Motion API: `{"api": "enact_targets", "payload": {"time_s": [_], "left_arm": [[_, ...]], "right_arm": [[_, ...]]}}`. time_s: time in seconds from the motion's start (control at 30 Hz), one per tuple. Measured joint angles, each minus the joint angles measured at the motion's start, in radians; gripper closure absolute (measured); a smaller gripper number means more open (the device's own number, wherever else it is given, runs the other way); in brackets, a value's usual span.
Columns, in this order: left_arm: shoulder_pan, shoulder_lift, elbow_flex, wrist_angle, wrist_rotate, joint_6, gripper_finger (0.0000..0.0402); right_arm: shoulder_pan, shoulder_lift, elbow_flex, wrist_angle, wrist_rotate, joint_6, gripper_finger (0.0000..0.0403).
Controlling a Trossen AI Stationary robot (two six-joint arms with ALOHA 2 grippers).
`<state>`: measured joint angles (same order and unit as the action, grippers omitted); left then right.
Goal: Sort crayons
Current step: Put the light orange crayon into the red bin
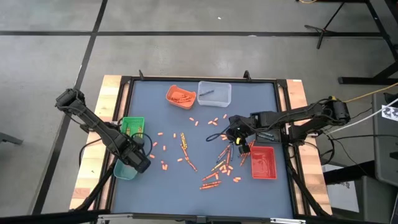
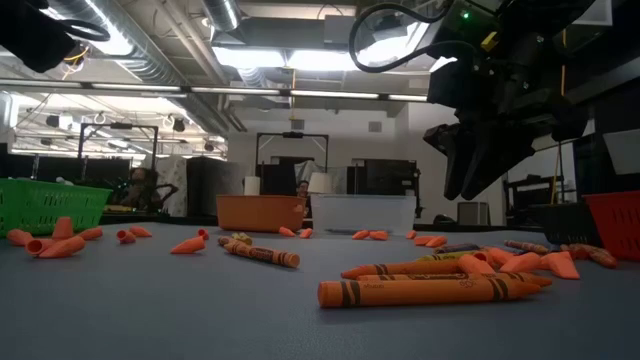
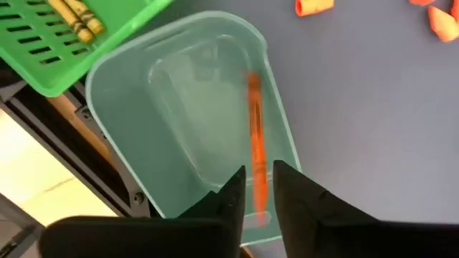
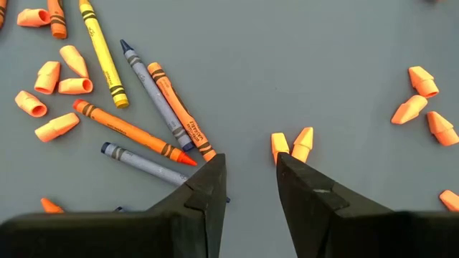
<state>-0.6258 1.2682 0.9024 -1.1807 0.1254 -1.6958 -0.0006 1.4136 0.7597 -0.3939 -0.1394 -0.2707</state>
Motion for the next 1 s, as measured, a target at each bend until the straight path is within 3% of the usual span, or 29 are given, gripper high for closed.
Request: {"api": "enact_targets", "payload": {"time_s": [0.23, 0.57, 0.7, 1.0], "left_arm": [[0.001, 0.0, 0.0, 0.004, -0.102, 0.004, 0.031], [0.006, 0.0, 0.0, 0.072, -0.312, 0.006, 0.0308], [0.006, 0.0, 0.0, 0.129, -0.442, 0.018, 0.0308], [0.065, 0.0, 0.001, 0.401, -0.745, 0.361, 0.0308]], "right_arm": [[0.0, 0.0, 0.0, 0.0, 0.0, 0.0, 0.0281], [0.0, 0.0, 0.0, 0.0, 0.0, 0.0, 0.0281], [0.0, 0.0, 0.0, 0.0, 0.0, 0.0, 0.0281], [0.0, 0.0, 0.0, 0.0, 0.0, 0.0, 0.0281]]}}
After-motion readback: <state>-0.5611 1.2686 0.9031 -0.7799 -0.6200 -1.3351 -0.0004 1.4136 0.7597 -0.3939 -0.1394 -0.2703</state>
